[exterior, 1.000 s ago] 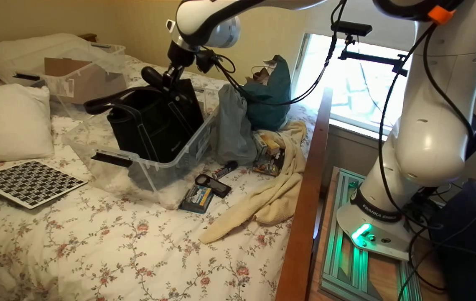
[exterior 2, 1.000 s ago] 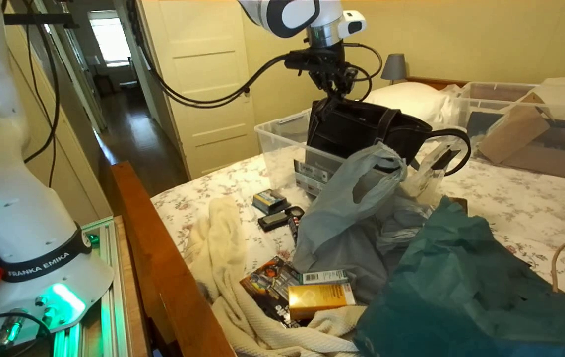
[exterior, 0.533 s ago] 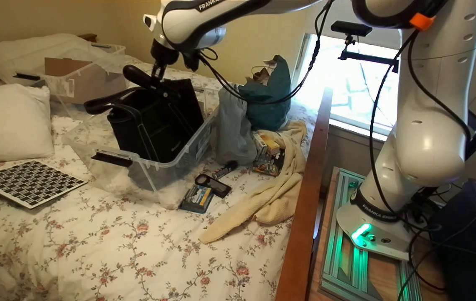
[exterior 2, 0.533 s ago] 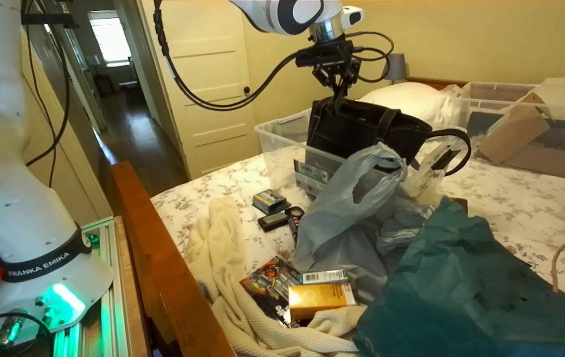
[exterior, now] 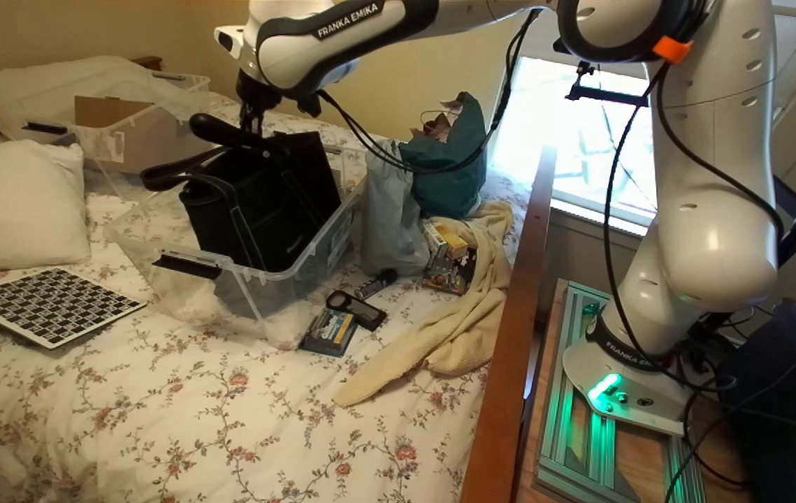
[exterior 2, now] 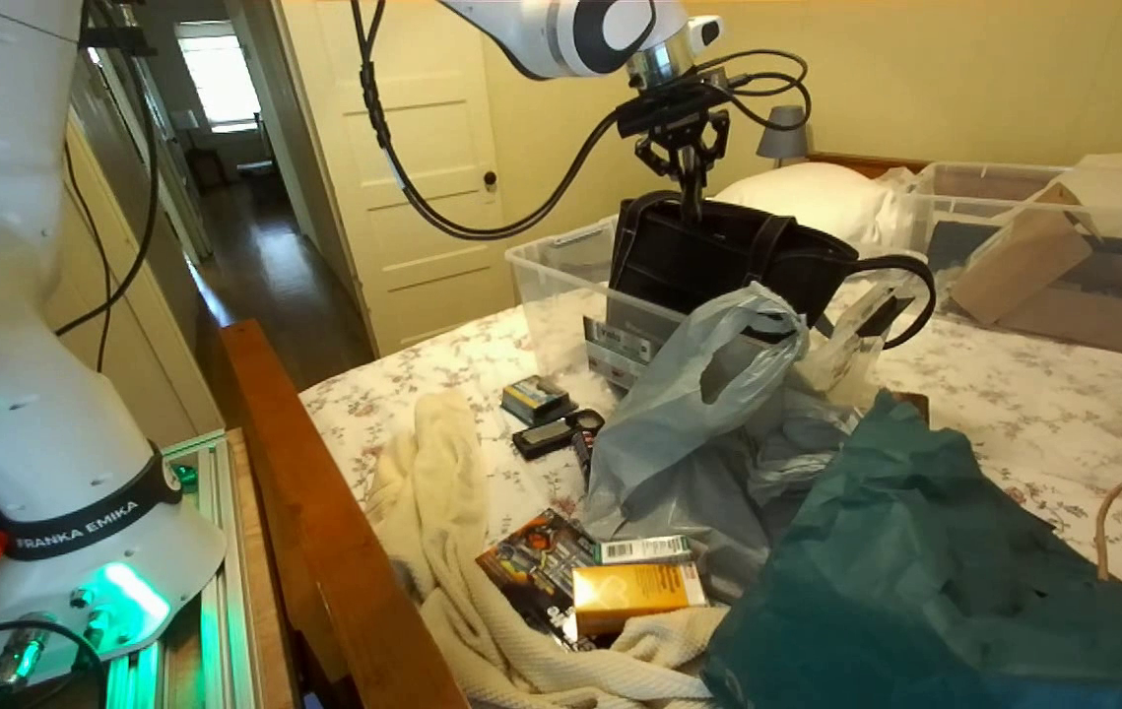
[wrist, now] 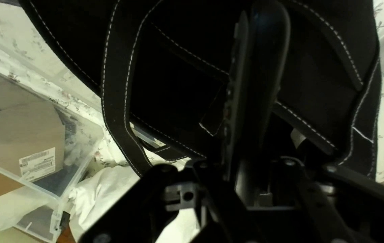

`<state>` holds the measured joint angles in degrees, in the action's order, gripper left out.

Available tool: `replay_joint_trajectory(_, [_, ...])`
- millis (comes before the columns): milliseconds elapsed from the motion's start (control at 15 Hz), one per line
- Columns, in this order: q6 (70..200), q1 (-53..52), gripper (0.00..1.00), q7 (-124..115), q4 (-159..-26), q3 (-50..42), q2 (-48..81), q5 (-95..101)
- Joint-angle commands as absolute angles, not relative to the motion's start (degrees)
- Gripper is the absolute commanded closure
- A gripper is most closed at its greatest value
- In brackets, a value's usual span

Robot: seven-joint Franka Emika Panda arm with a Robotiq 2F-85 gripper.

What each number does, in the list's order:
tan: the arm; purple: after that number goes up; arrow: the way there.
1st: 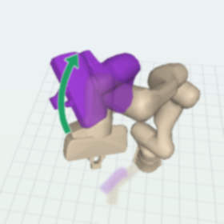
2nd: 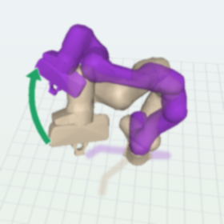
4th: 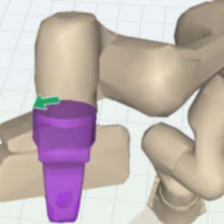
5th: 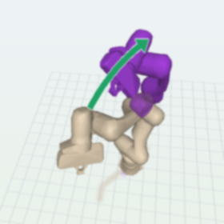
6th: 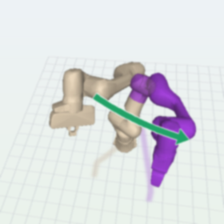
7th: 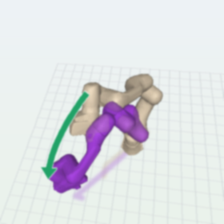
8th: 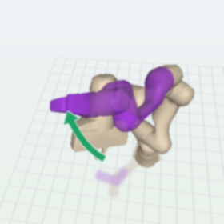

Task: Put the black remote control in the black bag.

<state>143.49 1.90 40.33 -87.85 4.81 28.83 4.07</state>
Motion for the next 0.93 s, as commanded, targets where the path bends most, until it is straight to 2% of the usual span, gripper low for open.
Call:
replay_joint_trajectory(0, [143.3, 2.3, 0.71, 40.2, -87.5, 5.4, 29.0, 4.6])
replay_joint_trajectory(67, [145.0, 2.5, 0.93, 42.3, -88.8, 5.6, 28.4, 5.2])
replay_joint_trajectory(867, [150.2, 1.3, 0.93, 61.7, -84.2, 4.4, 34.2, 15.9])
